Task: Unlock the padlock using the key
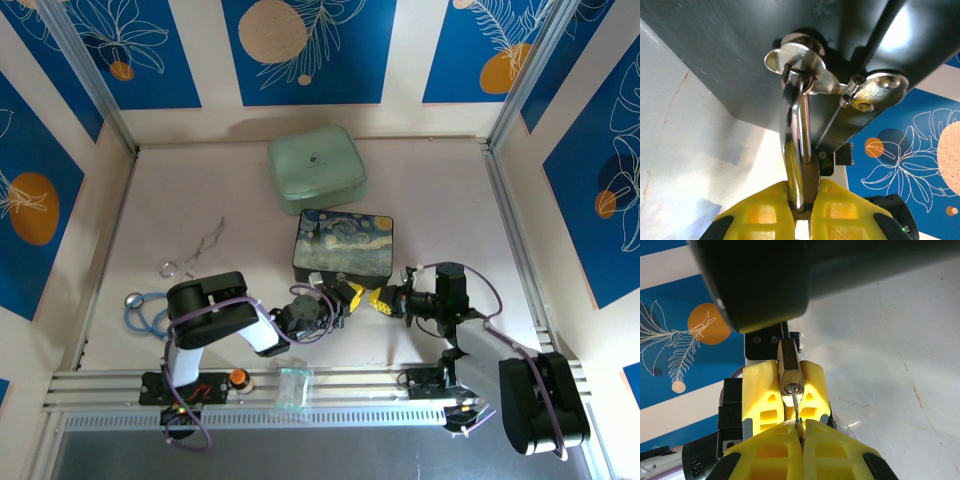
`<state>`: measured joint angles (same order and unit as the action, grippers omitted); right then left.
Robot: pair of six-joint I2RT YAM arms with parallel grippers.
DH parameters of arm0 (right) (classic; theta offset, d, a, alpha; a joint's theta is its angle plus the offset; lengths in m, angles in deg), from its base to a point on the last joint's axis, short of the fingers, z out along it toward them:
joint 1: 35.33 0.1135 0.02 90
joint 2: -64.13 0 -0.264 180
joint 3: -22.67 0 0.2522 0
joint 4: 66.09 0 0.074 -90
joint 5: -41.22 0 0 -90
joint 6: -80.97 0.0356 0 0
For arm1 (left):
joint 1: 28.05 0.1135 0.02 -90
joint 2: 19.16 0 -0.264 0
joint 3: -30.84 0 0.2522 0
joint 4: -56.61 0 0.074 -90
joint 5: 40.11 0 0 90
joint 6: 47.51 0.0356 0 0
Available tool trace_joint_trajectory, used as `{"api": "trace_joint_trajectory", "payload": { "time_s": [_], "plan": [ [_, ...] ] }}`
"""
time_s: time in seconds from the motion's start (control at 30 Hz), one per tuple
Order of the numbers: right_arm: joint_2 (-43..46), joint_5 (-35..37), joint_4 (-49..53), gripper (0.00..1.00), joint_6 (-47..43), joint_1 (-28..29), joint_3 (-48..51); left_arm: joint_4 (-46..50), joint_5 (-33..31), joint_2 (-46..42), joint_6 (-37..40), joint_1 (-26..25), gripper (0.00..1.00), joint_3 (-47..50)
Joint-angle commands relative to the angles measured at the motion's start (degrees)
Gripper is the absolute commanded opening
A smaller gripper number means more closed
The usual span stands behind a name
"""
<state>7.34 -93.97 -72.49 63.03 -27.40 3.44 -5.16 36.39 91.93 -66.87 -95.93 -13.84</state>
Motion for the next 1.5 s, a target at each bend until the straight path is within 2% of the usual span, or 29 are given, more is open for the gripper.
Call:
{"api": "trace_joint_trajectory", "payload": {
  "time_s": [0.0,0.33,0.47,0.53,0.63,0.8,1.1,1.47],
  "plan": [
    [0.72,-0.43,-1.63,0.00,0.24,0.67,-0.89,-4.75,2.73,-1.19,2.07,-0.36,0.00,-1.99],
    [0.39,-1.95,-3.90,0.00,1.69,0.14,-0.85,-3.27,4.08,-0.79,2.18,-0.33,0.00,-2.34],
    [1.19,-1.58,0.62,0.00,-0.84,0.41,-2.52,-2.78,4.27,-1.05,2.40,-0.33,0.00,-2.18],
    [0.59,-2.37,-1.80,0.00,0.39,0.44,-2.11,-2.05,4.69,-1.25,2.58,-0.28,0.00,-2.40],
    [-0.57,-2.00,-0.16,0.00,-0.91,0.69,-2.69,-2.60,5.47,-0.90,2.66,-0.33,0.00,-3.29],
    [-3.92,-3.42,-5.08,0.00,1.41,1.18,-2.66,-3.43,6.83,0.10,2.63,-0.43,0.00,-4.66],
    [-6.36,-7.25,-1.51,0.00,-3.13,-4.20,-5.43,-5.15,7.06,-1.45,2.28,-1.01,0.00,-3.63],
    [-16.68,-10.30,-1.90,0.00,-8.32,-6.67,-8.63,-5.16,9.09,-1.79,2.26,-1.12,0.00,-4.23]
  ]
}}
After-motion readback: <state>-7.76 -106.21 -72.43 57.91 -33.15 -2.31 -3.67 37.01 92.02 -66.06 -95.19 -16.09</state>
